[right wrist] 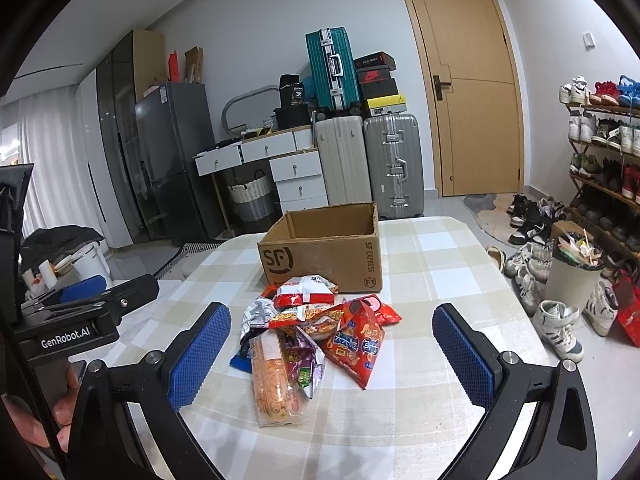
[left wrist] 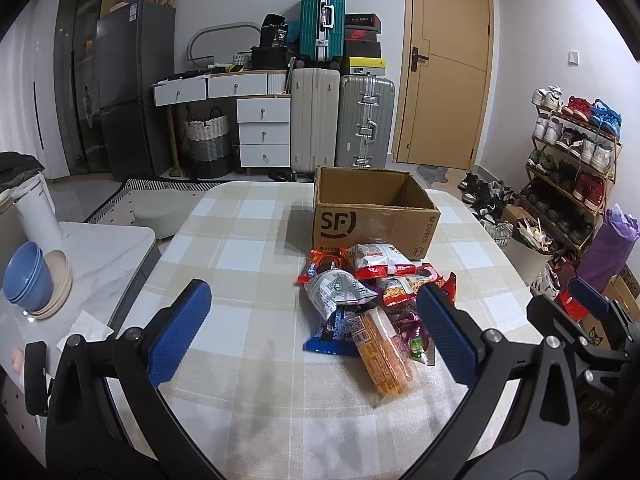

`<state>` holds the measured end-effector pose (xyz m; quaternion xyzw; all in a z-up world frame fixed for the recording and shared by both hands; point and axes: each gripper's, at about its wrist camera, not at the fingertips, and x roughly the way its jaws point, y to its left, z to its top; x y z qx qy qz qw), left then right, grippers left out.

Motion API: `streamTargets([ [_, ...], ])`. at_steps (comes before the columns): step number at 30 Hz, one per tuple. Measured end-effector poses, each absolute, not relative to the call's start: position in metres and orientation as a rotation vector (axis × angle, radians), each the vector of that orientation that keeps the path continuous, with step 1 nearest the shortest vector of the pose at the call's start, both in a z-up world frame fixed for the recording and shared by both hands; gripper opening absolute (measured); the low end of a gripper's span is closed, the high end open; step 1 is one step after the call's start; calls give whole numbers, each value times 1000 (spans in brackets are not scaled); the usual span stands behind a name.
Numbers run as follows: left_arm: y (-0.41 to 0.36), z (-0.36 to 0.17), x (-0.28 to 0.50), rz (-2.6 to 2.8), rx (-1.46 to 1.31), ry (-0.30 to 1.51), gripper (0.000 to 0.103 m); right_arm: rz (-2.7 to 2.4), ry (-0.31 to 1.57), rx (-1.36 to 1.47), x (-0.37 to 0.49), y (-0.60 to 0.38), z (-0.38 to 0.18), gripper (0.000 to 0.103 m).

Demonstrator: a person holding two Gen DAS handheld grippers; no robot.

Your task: Organize snacks

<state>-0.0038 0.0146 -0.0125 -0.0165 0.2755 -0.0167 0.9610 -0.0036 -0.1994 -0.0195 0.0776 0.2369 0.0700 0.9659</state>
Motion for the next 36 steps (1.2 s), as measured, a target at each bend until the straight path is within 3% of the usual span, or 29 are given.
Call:
streamTargets([
  [36, 15, -27, 3, -36, -35, 581, 103, 154, 492, 150, -4, -198, -23, 103],
])
